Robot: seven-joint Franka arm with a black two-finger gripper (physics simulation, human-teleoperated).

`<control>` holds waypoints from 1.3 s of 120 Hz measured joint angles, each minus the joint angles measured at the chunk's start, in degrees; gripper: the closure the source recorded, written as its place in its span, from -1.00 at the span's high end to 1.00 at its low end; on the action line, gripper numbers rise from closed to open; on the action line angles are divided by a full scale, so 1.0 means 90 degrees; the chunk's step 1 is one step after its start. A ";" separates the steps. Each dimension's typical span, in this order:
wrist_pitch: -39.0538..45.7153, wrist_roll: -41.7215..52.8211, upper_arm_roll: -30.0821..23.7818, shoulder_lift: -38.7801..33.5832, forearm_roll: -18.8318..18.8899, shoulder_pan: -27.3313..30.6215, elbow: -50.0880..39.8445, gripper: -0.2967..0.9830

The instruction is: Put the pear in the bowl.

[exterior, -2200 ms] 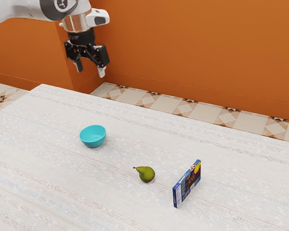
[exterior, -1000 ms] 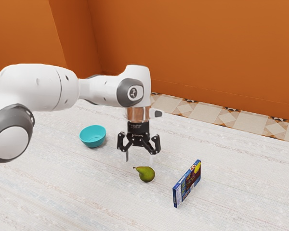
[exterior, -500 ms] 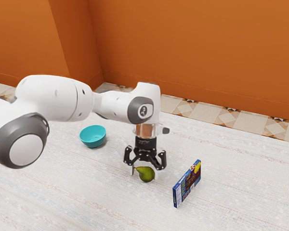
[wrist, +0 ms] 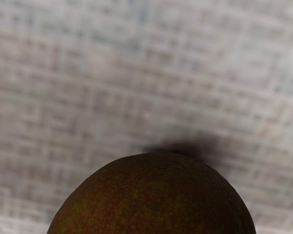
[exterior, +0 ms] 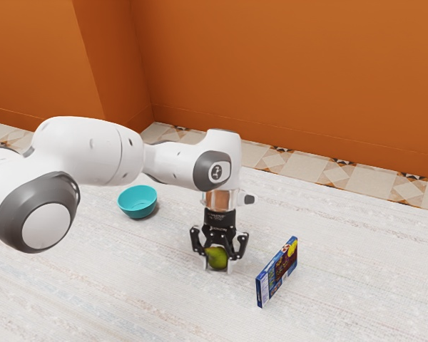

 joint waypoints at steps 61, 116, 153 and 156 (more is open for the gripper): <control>-0.0180 -0.0100 0.0183 -0.0329 0.0049 0.0020 0.0038 -0.20; -0.0648 -0.0151 0.0357 -0.1184 0.0665 0.1665 0.0257 -0.35; -0.0782 -0.0152 0.0366 -0.1185 0.0955 0.2427 0.0190 -0.37; -0.0786 -0.0152 0.0367 -0.1171 0.0963 0.2443 0.0187 -0.38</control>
